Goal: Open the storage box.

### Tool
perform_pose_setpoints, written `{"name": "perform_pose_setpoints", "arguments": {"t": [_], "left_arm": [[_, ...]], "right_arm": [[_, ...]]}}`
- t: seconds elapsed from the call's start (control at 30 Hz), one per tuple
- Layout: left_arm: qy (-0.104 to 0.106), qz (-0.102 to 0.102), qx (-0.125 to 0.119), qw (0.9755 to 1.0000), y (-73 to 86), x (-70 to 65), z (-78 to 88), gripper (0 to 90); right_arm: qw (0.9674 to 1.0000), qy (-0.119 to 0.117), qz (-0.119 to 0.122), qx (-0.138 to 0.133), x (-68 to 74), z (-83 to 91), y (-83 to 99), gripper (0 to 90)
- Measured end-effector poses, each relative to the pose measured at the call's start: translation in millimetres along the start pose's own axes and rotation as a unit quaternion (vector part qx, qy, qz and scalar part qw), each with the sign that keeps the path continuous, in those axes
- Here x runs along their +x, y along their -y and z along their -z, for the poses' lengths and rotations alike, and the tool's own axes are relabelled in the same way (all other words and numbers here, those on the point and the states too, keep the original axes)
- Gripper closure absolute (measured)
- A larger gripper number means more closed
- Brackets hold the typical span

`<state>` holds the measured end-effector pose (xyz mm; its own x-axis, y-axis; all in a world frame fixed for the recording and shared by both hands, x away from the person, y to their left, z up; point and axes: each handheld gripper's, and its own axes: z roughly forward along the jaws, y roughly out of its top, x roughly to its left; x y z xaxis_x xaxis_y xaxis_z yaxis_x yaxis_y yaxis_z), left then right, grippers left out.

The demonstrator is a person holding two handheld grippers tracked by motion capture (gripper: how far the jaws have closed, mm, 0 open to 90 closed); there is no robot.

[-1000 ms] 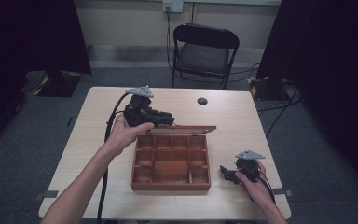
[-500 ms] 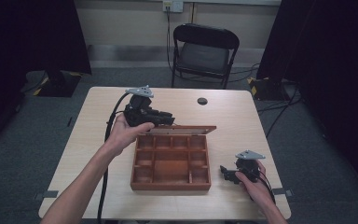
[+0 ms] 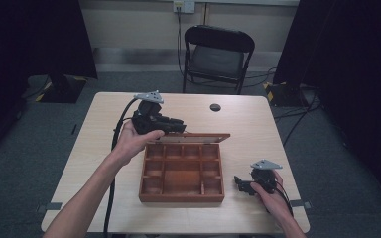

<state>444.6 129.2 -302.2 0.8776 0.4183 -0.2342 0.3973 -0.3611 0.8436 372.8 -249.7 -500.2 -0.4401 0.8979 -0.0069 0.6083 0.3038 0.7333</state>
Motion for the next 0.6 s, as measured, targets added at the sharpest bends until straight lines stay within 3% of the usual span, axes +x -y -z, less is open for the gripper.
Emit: {"name": "perform_pose_setpoints", "arguments": {"t": [0.6], "left_arm": [[-0.004, -0.006, 0.004, 1.0000, -1.0, -0.9, 0.4, 73.8]], "right_arm": [[1.0000, -0.001, 0.000, 0.000, -0.1, 0.1, 0.1, 11.9]]}}
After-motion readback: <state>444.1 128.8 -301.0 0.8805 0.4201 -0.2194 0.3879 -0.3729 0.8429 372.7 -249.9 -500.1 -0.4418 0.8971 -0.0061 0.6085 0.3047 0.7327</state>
